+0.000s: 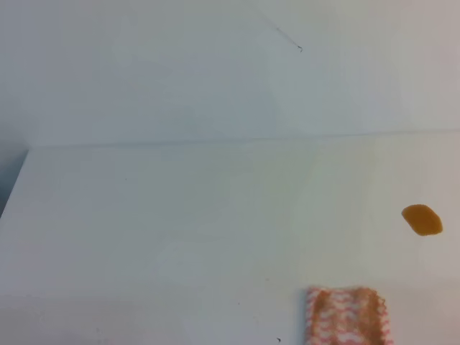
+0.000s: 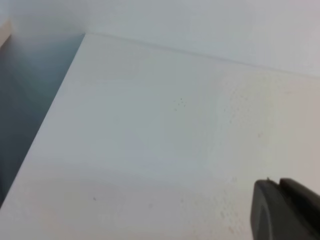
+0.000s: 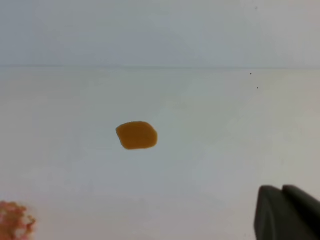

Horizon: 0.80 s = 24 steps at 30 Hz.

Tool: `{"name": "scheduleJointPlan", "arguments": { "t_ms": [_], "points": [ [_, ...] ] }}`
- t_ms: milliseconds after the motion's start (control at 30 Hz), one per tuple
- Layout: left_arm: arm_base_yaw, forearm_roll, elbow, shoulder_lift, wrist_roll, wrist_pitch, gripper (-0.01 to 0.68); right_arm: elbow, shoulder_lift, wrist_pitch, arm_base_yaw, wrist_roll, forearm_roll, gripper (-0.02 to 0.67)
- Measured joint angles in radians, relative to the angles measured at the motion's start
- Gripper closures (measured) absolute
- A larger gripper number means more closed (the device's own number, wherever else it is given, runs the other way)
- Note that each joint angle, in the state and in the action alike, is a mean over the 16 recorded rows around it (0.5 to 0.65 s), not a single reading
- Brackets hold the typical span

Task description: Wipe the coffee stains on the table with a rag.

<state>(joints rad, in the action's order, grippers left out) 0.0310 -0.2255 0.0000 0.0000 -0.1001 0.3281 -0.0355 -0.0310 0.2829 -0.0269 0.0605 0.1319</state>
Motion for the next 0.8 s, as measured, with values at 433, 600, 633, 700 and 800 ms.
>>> {"name": "scheduleJointPlan", "arguments": {
  "t_ms": [433,600,633,700,800],
  "points": [
    [0.000,0.000,0.000,0.000,0.000,0.000,0.674,0.000,0.000,0.002,0.000,0.000,0.000,0.652],
    [0.000,0.000,0.000,0.000,0.000,0.000,0.674,0.000,0.000,0.001,0.000,0.000,0.000,0.652],
    [0.000,0.000,0.000,0.000,0.000,0.000,0.674,0.000,0.000,0.001,0.000,0.000,0.000,0.652],
    [0.000,0.000,0.000,0.000,0.000,0.000,0.674,0.000,0.000,0.001,0.000,0.000,0.000,0.652],
    [0.000,0.000,0.000,0.000,0.000,0.000,0.674,0.000,0.000,0.001,0.000,0.000,0.000,0.652]
  ]
}}
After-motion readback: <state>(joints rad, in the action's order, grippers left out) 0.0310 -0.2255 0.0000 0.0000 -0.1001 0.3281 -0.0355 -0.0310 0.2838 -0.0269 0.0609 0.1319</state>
